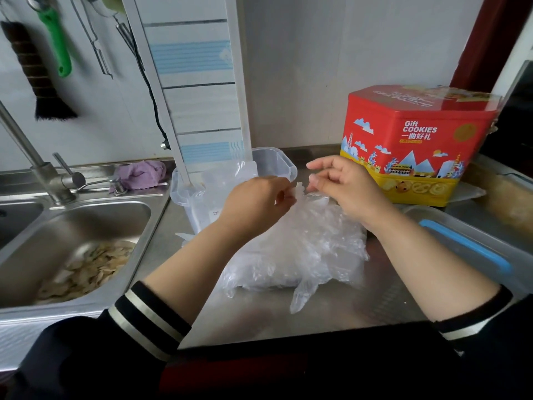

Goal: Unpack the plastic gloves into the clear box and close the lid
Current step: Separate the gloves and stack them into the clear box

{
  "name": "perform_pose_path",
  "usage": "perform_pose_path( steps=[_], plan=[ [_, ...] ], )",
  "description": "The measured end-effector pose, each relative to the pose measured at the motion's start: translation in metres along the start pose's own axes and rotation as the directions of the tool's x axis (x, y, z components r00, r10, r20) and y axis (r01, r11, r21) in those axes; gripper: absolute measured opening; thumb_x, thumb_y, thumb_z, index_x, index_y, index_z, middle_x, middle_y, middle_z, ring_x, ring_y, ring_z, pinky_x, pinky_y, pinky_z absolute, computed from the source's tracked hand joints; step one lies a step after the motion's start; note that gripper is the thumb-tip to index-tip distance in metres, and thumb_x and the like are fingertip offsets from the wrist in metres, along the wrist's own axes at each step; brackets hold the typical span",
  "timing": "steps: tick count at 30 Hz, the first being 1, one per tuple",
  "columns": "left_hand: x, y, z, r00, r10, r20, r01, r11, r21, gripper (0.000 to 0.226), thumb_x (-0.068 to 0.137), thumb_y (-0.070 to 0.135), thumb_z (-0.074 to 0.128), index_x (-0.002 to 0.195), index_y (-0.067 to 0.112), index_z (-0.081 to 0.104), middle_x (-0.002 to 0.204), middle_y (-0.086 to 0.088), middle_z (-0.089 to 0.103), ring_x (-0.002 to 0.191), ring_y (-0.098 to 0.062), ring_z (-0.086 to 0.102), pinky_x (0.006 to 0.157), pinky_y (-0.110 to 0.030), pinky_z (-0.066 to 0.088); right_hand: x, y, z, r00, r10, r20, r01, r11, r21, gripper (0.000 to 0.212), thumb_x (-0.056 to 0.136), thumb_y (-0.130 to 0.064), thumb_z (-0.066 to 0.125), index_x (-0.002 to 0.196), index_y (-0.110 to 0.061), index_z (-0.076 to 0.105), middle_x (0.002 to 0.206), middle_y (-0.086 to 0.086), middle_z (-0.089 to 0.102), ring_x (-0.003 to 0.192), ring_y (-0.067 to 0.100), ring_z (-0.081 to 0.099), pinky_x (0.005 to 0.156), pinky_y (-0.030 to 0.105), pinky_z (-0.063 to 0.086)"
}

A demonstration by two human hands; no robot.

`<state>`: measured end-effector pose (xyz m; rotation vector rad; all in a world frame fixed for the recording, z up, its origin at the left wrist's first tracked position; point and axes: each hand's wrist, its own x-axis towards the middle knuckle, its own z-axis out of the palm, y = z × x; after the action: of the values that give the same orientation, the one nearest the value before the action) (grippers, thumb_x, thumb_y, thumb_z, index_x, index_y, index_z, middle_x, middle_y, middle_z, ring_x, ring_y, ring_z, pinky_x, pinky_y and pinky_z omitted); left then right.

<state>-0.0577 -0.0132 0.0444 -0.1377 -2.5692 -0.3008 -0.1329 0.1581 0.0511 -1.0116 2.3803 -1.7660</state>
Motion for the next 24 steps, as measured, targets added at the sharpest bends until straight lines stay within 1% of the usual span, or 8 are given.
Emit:
perform_pose_path(
  steps=[2, 4, 7, 11, 15, 18, 21, 24],
  plan=[
    [0.001, -0.001, 0.001, 1.0, -0.024, -0.006, 0.024, 1.0, 0.011, 0.024, 0.094, 0.035, 0.054, 0.088, 0.014, 0.066, 0.085, 0.001, 0.069, 0.077, -0.024, 0.061, 0.066, -0.037, 0.051, -0.001, 0.002, -0.001, 1.0, -0.005, -0.016, 0.004, 0.999, -0.053, 0.032, 0.091, -0.039, 0.057, 0.115, -0.019, 0.059, 0.098, -0.01, 0.068, 0.094, 0.0, 0.064, 0.081, 0.015, 0.049],
    [0.002, -0.001, -0.002, 0.996, -0.072, -0.045, 0.07, 0.997, -0.045, 0.025, 0.095, 0.035, 0.053, 0.082, 0.015, 0.061, 0.083, 0.002, 0.069, 0.075, -0.022, 0.059, 0.066, -0.035, 0.05, -0.002, 0.004, -0.004, 0.999, 0.032, 0.031, -0.027, 0.987, -0.156, 0.063, 0.076, -0.063, 0.052, 0.123, -0.021, 0.055, 0.115, -0.01, 0.062, 0.107, 0.002, 0.058, 0.091, 0.021, 0.045],
    [0.002, -0.003, -0.01, 0.981, -0.167, -0.102, 0.136, 0.956, -0.259, 0.023, 0.096, 0.03, 0.049, 0.081, 0.014, 0.055, 0.074, 0.011, 0.069, 0.075, -0.02, 0.061, 0.071, -0.038, 0.051, -0.005, 0.004, -0.01, 0.982, 0.143, 0.126, -0.106, 0.959, -0.262, 0.084, 0.062, -0.07, 0.056, 0.132, -0.022, 0.048, 0.122, -0.01, 0.054, 0.112, 0.004, 0.049, 0.091, 0.023, 0.039],
    [-0.001, -0.006, -0.018, 0.96, -0.262, -0.097, 0.178, 0.843, -0.507, 0.023, 0.104, 0.03, 0.038, 0.082, 0.029, 0.046, 0.074, 0.016, 0.071, 0.085, -0.017, 0.064, 0.08, -0.037, 0.05, -0.005, 0.008, -0.013, 0.968, 0.189, 0.165, -0.135, 0.947, -0.292, 0.053, 0.07, -0.048, 0.075, 0.115, -0.026, 0.057, 0.105, -0.017, 0.055, 0.097, -0.002, 0.05, 0.079, 0.02, 0.04],
    [-0.004, -0.003, -0.022, 0.945, -0.327, 0.029, 0.247, 0.648, -0.72, 0.031, 0.105, 0.04, 0.028, 0.087, 0.023, 0.046, 0.084, 0.005, 0.075, 0.094, -0.018, 0.065, 0.081, -0.036, 0.046, -0.004, 0.011, -0.009, 0.993, 0.099, 0.066, -0.09, 0.987, -0.133, 0.01, 0.085, -0.023, 0.07, 0.089, -0.013, 0.068, 0.081, -0.007, 0.066, 0.078, 0.007, 0.058, 0.065, 0.017, 0.044],
    [-0.006, -0.009, -0.022, 0.939, -0.334, 0.081, 0.294, 0.659, -0.692, 0.044, 0.083, 0.061, 0.057, 0.083, 0.02, 0.04, 0.081, -0.001, 0.064, 0.081, -0.018, 0.058, 0.079, -0.043, 0.047, -0.003, 0.005, -0.007, 0.996, 0.088, -0.026, -0.088, 0.996, 0.031, 0.004, 0.087, -0.015, 0.068, 0.089, -0.018, 0.067, 0.089, -0.002, 0.069, 0.083, 0.009, 0.064, 0.074, 0.023, 0.051],
    [-0.006, -0.012, -0.024, 0.933, -0.355, 0.055, 0.296, 0.672, -0.68, 0.048, 0.077, 0.036, 0.078, 0.076, 0.025, 0.031, 0.087, -0.015, 0.068, 0.087, -0.024, 0.067, 0.083, -0.05, 0.05, 0.0, -0.002, -0.009, 0.991, 0.064, -0.116, -0.055, 0.995, 0.079, 0.009, 0.09, -0.01, 0.064, 0.097, -0.015, 0.067, 0.09, -0.01, 0.065, 0.076, -0.009, 0.062, 0.069, 0.01, 0.05],
    [-0.004, -0.016, -0.026, 0.917, -0.398, -0.016, 0.232, 0.565, -0.792, 0.035, 0.086, 0.013, 0.069, 0.075, 0.022, 0.036, 0.072, 0.001, 0.07, 0.078, -0.018, 0.071, 0.08, -0.041, 0.051, 0.001, -0.005, -0.01, 0.996, 0.025, -0.09, -0.019, 0.997, 0.069, 0.017, 0.091, -0.007, 0.061, 0.108, -0.011, 0.063, 0.089, -0.006, 0.067, 0.069, -0.01, 0.062, 0.065, 0.007, 0.05]
  ],
)
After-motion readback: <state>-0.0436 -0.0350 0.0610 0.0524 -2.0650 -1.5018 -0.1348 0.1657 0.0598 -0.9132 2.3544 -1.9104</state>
